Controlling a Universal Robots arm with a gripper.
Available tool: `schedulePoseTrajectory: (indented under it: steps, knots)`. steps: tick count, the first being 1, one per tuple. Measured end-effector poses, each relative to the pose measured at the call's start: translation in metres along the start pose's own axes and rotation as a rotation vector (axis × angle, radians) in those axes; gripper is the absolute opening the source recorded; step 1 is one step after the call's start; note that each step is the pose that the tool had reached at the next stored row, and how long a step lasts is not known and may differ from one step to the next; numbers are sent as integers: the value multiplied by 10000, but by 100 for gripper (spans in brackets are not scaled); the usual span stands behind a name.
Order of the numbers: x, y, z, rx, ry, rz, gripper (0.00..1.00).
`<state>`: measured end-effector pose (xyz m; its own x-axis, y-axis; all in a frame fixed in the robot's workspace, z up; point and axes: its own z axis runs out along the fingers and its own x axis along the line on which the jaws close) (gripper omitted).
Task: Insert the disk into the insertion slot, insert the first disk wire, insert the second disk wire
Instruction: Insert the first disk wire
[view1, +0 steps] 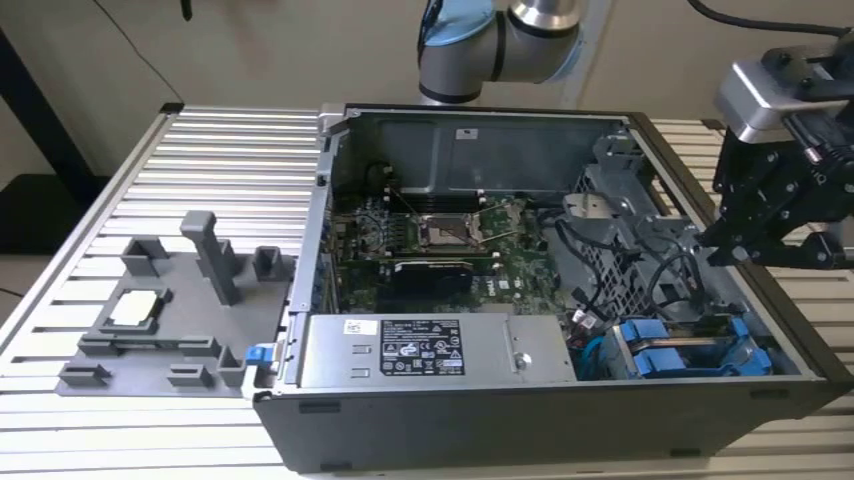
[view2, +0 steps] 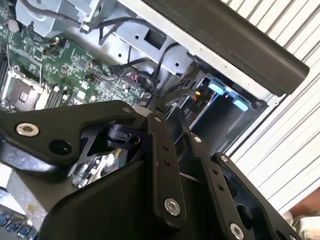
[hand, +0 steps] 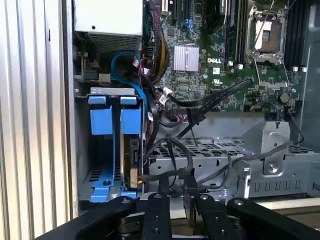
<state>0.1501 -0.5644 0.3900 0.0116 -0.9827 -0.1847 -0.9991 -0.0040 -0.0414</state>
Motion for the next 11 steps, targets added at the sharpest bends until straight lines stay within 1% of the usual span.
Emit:
schedulePoseTrajectory:
  steps: [1,2,5,7,11]
  knots:
    - [-6,2,2,-60,0,11,27]
    - [-17,9,5,-75,0,16,27]
    - [-55,53,18,-76,-28,15,27]
    - [-66,94,26,-74,-68,16,27]
    - [-72,200,42,-35,-133,-11,27]
